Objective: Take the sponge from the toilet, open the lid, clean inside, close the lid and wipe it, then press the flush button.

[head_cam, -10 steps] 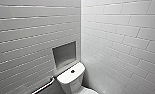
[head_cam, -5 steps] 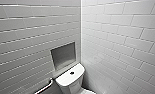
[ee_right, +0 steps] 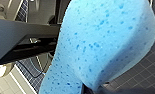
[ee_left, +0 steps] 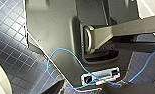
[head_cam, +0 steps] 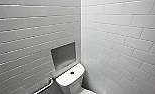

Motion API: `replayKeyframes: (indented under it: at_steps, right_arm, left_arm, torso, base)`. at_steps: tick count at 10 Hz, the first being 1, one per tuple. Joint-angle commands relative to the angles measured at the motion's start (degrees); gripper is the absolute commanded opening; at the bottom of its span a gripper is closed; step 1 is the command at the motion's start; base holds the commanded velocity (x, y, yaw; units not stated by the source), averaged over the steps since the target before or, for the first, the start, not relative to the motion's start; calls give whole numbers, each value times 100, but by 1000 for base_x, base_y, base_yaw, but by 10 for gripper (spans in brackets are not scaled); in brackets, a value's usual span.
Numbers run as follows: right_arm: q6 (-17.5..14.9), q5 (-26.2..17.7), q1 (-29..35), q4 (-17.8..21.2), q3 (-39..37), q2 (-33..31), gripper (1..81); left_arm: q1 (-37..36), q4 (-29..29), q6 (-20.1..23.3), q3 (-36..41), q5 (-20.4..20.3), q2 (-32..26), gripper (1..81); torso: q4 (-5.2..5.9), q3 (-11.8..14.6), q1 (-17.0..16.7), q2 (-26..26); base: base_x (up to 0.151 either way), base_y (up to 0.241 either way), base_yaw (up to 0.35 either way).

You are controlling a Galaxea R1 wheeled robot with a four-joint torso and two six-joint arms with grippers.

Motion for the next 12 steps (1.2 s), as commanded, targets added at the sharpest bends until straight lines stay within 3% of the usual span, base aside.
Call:
replayKeyframes:
  at_steps: [1, 5, 8, 10, 12]
  right_arm:
    - [-32, 134, -37, -161, 2692, -1742, 10]
    - [-23, 134, -55, -161, 2877, -1830, 10]
    - [-23, 134, -64, -161, 2922, -1848, 10]
    - [-32, 134, -64, -161, 2983, -1848, 10]
    - [-23, 134, -55, -170, 3018, -1848, 10]
  left_arm:
    - [-314, -284, -51, 1566, 302, -1234, 811]
    - [-489, -399, -51, 3148, 259, -2493, 811]
    - [-1350, -417, -130, 4635, 311, -3355, 811]
    - [-2149, -592, -139, 5479, 486, -3856, 811]
    - [-3036, -969, -147, 6025, 1031, -4085, 811]
  torso:
    - [0, 0, 0, 0]
    - [0, 0, 0, 0]
    - [0, 0, 0, 0]
    - [0, -246, 0, 0]
    - [0, -607, -2, 0]
  base:
    - [0, 0, 0]
    - [0, 0, 0]
    - [0, 0, 0]
    - [0, 0, 0]
    - [0, 0, 0]
